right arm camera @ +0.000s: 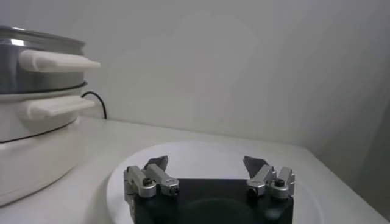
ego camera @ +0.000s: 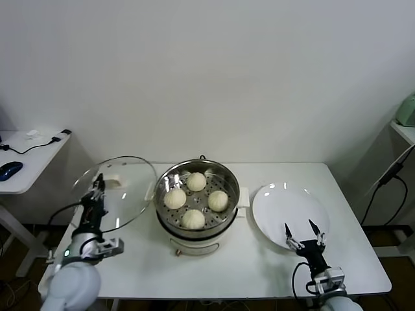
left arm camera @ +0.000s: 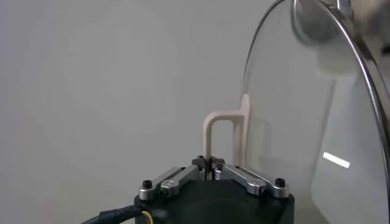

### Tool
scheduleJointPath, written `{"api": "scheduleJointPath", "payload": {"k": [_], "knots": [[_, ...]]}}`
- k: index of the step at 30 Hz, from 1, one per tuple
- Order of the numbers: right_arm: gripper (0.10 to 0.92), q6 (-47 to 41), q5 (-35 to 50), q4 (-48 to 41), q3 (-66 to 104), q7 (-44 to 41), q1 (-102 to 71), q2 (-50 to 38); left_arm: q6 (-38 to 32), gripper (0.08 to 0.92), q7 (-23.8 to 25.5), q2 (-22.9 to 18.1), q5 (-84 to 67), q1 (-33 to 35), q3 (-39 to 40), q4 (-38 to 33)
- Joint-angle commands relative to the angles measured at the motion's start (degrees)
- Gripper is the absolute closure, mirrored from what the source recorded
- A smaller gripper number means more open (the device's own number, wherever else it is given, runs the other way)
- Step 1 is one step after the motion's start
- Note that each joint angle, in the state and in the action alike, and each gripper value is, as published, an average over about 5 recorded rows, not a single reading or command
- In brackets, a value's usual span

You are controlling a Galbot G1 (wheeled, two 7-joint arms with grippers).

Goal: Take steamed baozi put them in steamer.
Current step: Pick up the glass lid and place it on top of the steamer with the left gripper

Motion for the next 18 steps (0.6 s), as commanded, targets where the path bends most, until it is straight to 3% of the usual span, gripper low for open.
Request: {"api": "scheduleJointPath", "payload": {"k": [1,10,18], "knots": [[0.203,2.7,-0.7,-0.8,-0.2,-0.1,-0.3,-0.5,12.3,0.871,11.4,-9.3,16.9,-10.9,22.2,-4.9],[0.203,5.2,-0.4,-2.2,0.1,0.1,-0.3,-0.8,14.5,0.871,12.0,-22.8,28.8,-15.4,32.1,3.6],[0.203,6.8,-0.3,-2.7,0.3,0.5,-1.0,-0.7,16.1,0.871,11.1,-27.5,30.9,-16.5,34.2,9.8]]}}
